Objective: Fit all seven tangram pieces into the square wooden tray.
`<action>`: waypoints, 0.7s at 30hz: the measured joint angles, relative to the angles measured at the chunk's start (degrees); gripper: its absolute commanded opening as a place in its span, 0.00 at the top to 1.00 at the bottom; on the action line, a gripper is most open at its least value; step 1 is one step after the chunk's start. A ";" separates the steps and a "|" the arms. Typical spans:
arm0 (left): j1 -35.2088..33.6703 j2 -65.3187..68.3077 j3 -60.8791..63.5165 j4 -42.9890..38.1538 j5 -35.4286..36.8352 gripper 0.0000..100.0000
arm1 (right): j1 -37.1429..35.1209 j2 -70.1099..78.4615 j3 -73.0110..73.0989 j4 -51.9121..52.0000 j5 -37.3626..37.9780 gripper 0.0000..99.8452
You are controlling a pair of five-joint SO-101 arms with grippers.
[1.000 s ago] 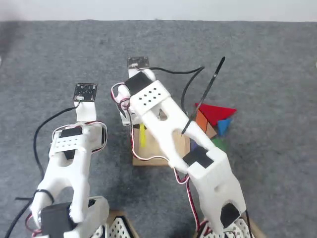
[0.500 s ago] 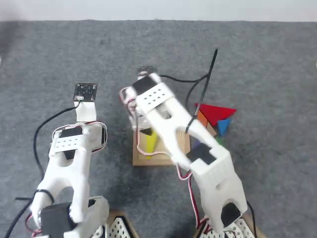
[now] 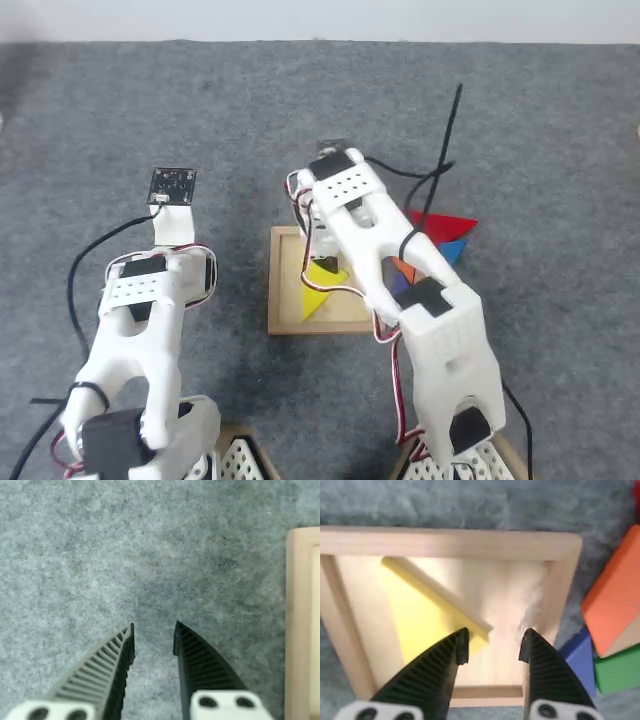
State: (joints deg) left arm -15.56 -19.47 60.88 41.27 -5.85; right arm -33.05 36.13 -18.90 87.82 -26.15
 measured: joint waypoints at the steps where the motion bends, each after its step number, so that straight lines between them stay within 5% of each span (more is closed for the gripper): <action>1: 0.00 0.00 0.00 0.00 0.00 0.88 | -0.44 0.35 0.00 -0.35 0.00 0.82; 21: 0.00 0.00 0.18 0.00 0.00 0.88 | -9.32 1.76 -3.43 -1.41 3.25 0.82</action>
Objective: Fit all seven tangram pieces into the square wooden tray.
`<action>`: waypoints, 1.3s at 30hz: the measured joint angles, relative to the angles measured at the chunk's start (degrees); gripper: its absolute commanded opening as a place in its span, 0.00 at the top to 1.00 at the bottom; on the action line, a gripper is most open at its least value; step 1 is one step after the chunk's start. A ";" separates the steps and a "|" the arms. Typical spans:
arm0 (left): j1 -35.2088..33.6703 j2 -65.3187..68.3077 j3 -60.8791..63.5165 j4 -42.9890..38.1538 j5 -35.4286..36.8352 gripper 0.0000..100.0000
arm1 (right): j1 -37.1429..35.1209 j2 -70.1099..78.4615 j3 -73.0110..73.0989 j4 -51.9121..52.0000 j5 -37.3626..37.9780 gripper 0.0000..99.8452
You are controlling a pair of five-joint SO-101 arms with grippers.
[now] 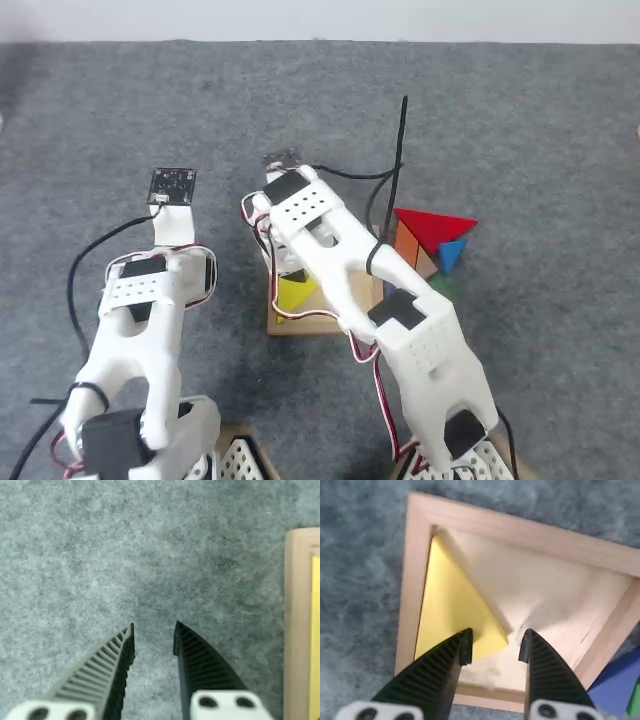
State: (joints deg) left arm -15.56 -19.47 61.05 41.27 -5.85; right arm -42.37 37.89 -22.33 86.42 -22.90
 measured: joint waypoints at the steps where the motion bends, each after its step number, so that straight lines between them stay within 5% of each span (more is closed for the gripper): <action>1: 0.00 0.00 0.00 0.00 0.00 0.88 | 0.00 -0.35 -0.18 0.26 0.88 0.82; 11: 0.00 0.00 0.00 0.00 0.00 0.88 | 6.95 -15.65 -0.35 4.04 10.02 0.82; 19: 0.00 0.00 0.00 0.00 0.00 0.88 | 28.22 -31.74 4.31 7.65 26.02 0.82; 28: 0.00 0.00 0.00 0.00 -1.41 0.88 | 54.95 -24.44 17.67 -7.56 38.33 0.74; 34: 0.00 0.00 0.00 0.00 -1.76 0.88 | 52.22 -18.20 17.67 -16.18 45.45 0.71; 39: 0.00 0.00 0.00 0.00 -1.76 0.88 | 44.75 -17.23 17.67 -19.43 61.10 0.62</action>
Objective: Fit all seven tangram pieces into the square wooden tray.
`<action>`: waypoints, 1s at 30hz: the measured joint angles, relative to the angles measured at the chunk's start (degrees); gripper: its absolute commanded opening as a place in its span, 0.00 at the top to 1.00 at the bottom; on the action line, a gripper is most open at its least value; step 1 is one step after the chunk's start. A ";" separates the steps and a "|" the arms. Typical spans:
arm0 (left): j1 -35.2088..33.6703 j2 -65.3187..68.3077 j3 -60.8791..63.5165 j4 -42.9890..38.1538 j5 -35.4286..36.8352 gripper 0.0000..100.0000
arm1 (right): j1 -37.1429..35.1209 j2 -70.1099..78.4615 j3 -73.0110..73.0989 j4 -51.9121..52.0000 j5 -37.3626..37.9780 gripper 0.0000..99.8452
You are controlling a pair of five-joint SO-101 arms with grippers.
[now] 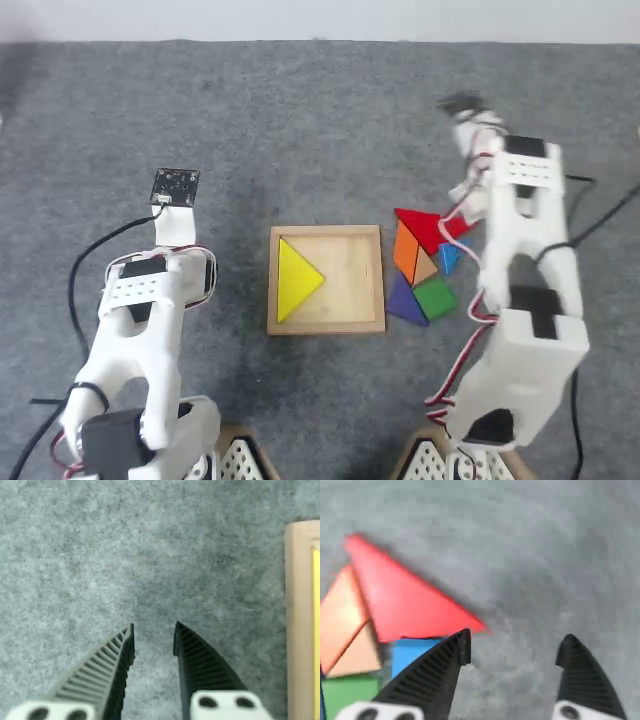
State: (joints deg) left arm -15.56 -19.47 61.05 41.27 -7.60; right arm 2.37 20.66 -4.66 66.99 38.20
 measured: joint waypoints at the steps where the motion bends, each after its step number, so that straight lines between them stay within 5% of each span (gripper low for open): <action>1: 0.00 0.00 0.00 0.00 0.00 0.88 | -1.14 0.00 0.00 0.09 3.60 0.59; 6: 0.00 0.00 0.00 0.00 0.00 0.88 | -5.36 0.00 0.00 2.20 19.78 0.53; 12: 0.00 0.00 0.00 0.00 0.00 0.88 | -5.63 5.19 0.00 2.90 29.98 0.53; 30: 0.00 0.00 0.00 0.00 -0.09 0.88 | -6.07 8.97 -0.97 3.78 34.20 0.53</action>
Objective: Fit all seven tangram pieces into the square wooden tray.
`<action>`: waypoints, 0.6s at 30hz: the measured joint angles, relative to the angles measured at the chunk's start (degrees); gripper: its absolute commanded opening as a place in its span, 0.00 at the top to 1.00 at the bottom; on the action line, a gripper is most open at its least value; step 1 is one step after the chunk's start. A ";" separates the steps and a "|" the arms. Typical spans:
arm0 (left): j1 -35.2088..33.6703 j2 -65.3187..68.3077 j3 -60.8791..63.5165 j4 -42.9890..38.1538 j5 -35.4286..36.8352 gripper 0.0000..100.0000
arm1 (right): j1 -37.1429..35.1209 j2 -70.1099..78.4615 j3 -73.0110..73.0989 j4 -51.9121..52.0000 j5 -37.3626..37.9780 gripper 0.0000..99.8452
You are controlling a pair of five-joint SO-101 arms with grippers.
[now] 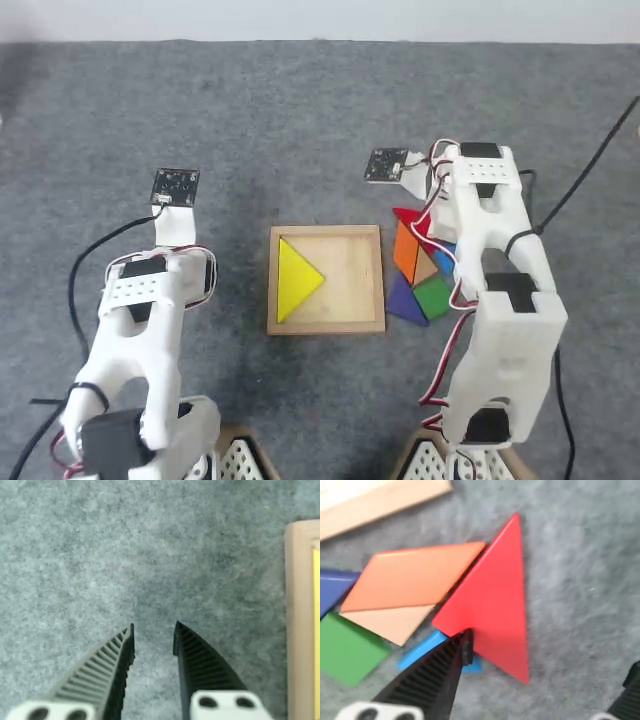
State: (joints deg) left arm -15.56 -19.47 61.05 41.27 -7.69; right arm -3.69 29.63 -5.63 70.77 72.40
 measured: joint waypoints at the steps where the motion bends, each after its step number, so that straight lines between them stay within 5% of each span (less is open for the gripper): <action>1: 0.00 0.00 0.00 0.00 0.00 0.88 | 0.00 -0.35 0.62 -0.18 -0.18 0.53; 11: 0.00 0.00 0.00 0.00 0.00 0.88 | 4.13 5.80 -5.54 -5.54 -4.31 0.53; 18: 0.00 0.00 0.00 0.00 0.00 0.88 | 14.33 16.18 -23.82 2.81 -10.73 0.53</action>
State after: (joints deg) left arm -15.56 -19.47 61.05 41.27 -7.69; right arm 10.64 45.80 -29.45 73.58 61.67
